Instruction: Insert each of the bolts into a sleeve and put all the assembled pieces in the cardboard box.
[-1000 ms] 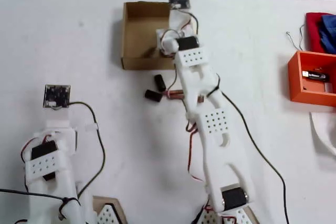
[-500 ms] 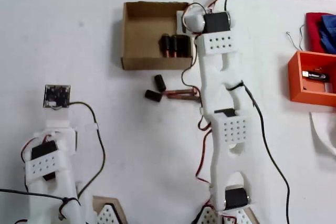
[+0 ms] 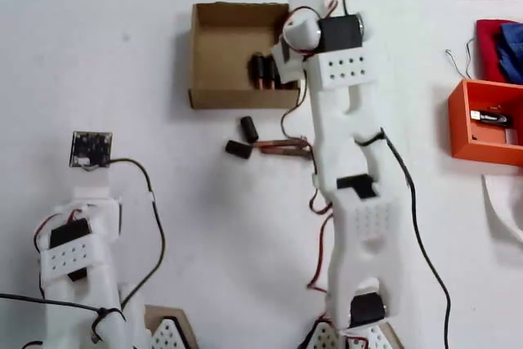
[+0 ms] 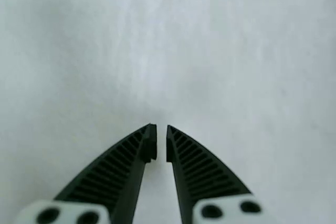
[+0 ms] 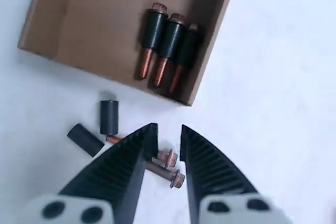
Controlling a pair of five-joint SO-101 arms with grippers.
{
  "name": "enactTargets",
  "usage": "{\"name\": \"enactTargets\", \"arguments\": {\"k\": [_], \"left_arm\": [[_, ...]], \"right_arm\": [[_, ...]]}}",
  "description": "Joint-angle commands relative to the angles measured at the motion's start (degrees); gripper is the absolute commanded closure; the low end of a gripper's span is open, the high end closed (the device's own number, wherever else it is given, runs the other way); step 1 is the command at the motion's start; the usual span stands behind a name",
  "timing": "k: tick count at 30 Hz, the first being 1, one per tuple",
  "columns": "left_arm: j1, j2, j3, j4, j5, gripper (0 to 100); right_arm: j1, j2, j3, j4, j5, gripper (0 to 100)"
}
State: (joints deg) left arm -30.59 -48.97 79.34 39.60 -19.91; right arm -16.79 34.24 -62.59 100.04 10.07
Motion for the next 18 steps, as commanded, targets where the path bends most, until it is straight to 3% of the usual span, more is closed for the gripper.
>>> {"name": "enactTargets", "arguments": {"k": [1, 5, 9, 18], "left_arm": [[0.7, -1.0, -0.3, -0.7, 0.0, 94], [0.7, -1.0, -0.3, -0.7, 0.0, 94], [0.7, -1.0, -0.3, -0.7, 0.0, 94], [0.7, -1.0, -0.3, -0.7, 0.0, 94]], "right_arm": [[-3.8, -16.0, 14.4, 1.4, 0.4, 93.8], [-10.0, -27.5, 35.2, 0.6, 5.2, 87.3], [-14.4, -27.8, 48.0, -4.3, 16.7, 81.6], [-15.3, -19.6, 51.7, -18.9, 29.9, 81.9]]}}
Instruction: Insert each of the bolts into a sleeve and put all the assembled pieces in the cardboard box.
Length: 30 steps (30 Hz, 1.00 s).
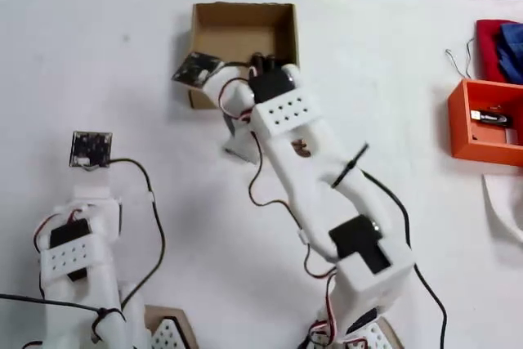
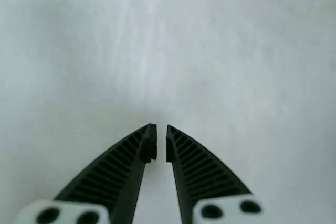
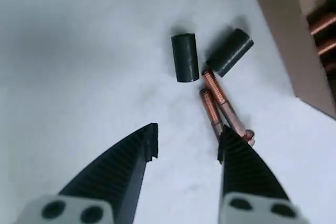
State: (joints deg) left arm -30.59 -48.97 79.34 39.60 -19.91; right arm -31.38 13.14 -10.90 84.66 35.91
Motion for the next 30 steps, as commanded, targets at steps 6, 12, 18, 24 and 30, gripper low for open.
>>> {"name": "enactTargets", "arguments": {"k": [6, 12, 18, 24, 30], "left_arm": [[0.7, -1.0, -0.3, -0.7, 0.0, 94], [-0.6, -1.0, -0.5, -0.7, 0.1, 94], [-13.3, -0.9, -0.3, -8.2, 13.5, 94], [-14.6, -0.6, -0.1, -9.8, 15.4, 93], [-14.5, -0.6, -0.1, -9.9, 15.4, 93]], "right_arm": [[-1.3, 10.2, -0.5, -6.6, 9.8, 81.8], [-1.3, 16.5, -7.8, -6.5, 9.8, 81.8], [-1.3, 21.4, -12.7, -6.4, 9.8, 81.8], [-2.6, 23.7, -13.5, -6.4, 9.9, 81.8], [-5.1, 26.0, -13.6, -6.7, 9.9, 82.0]]}}
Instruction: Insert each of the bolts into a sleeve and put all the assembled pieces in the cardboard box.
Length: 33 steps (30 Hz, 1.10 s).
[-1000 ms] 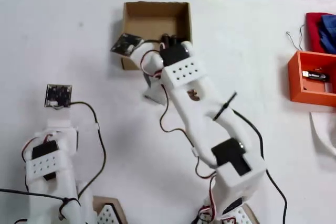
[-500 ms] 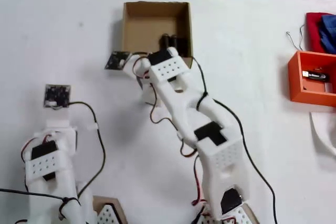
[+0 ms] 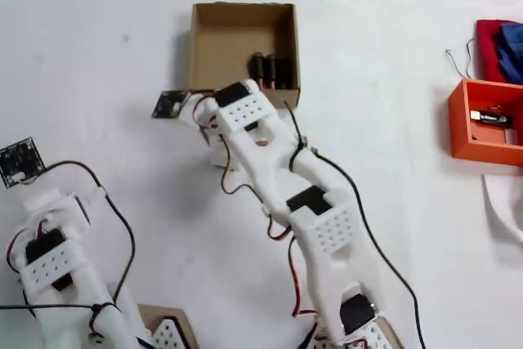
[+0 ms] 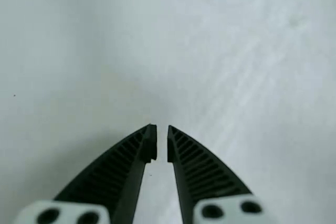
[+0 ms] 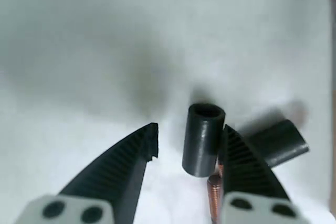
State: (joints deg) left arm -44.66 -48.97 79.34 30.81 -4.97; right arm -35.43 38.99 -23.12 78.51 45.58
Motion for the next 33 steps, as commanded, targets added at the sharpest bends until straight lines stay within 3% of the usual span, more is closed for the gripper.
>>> {"name": "enactTargets", "arguments": {"k": [1, 12, 17, 21, 33], "left_arm": [[-0.4, -0.6, -0.1, -1.1, 0.4, 93], [-0.4, -0.6, -0.1, -1.1, 0.4, 93], [-0.4, -0.6, -0.1, -1.1, 0.4, 93], [-0.4, -0.6, -0.1, -1.1, 0.4, 93], [-0.4, -0.6, -0.1, -1.0, 0.4, 93]], "right_arm": [[-1.1, 0.7, -1.4, -0.6, 0.3, 82.0], [2.3, 2.1, -1.4, -0.2, 0.3, 82.8], [2.7, 1.8, -1.3, -0.1, -0.3, 98.8], [2.2, 1.3, -3.0, 3.5, -0.8, 97.8], [1.0, -9.7, -6.0, 13.1, -21.7, 97.8]]}}
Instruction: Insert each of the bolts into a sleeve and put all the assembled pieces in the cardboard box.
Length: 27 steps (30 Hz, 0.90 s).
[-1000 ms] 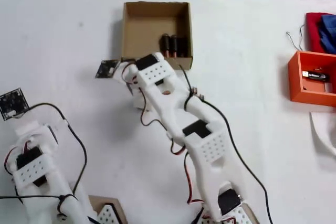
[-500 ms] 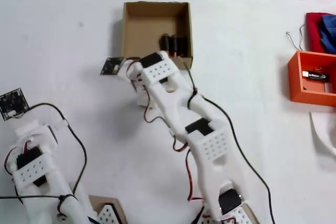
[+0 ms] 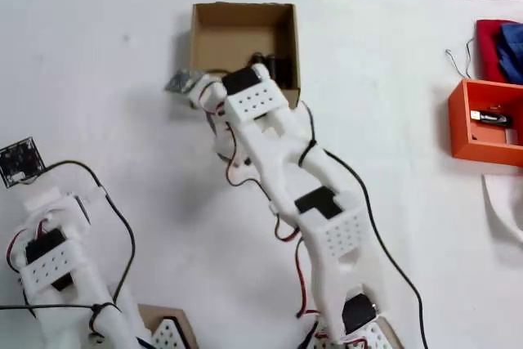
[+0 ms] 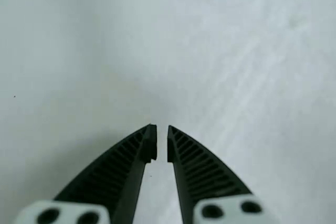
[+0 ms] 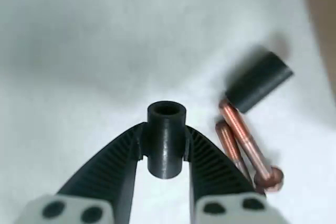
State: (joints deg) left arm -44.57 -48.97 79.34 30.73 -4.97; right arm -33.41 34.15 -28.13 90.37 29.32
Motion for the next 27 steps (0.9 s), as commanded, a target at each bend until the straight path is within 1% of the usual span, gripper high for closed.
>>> {"name": "enactTargets", "arguments": {"k": [1, 4, 7, 10, 13, 17, 19, 25, 27], "left_arm": [[-0.5, -0.6, -0.1, -0.9, 0.4, 93], [-0.5, -0.6, -0.1, -0.9, 0.4, 93], [-0.5, -0.6, -0.1, -0.9, 0.4, 93], [-0.5, -0.6, -0.1, -0.9, 0.4, 93], [-0.5, -0.6, -0.1, -0.9, 0.4, 93], [-0.5, -0.6, -0.1, -0.9, 0.4, 93], [-0.5, -0.6, -0.1, -0.9, 0.4, 93], [1.2, -0.8, 0.6, -1.2, 0.4, 93], [1.3, -1.0, 0.7, -1.2, 0.4, 93]], "right_arm": [[-1.2, -4.9, 0.4, 0.9, -6.9, 97.8], [-2.9, -4.9, 5.5, -3.3, -6.5, 97.8], [-4.5, -4.9, 9.9, -9.8, -6.6, 97.8], [-5.3, -3.6, 12.0, -13.8, -6.8, 97.8], [-5.2, -0.4, 11.8, -13.8, -7.0, 96.5], [-5.1, 3.7, 11.8, -10.2, -6.9, 85.1], [-5.1, 4.8, 11.8, -9.4, -6.8, 82.4], [-5.1, 5.2, 10.5, -9.4, -6.7, 86.5], [-5.0, 5.3, 9.8, -9.3, -6.7, 90.2]]}}
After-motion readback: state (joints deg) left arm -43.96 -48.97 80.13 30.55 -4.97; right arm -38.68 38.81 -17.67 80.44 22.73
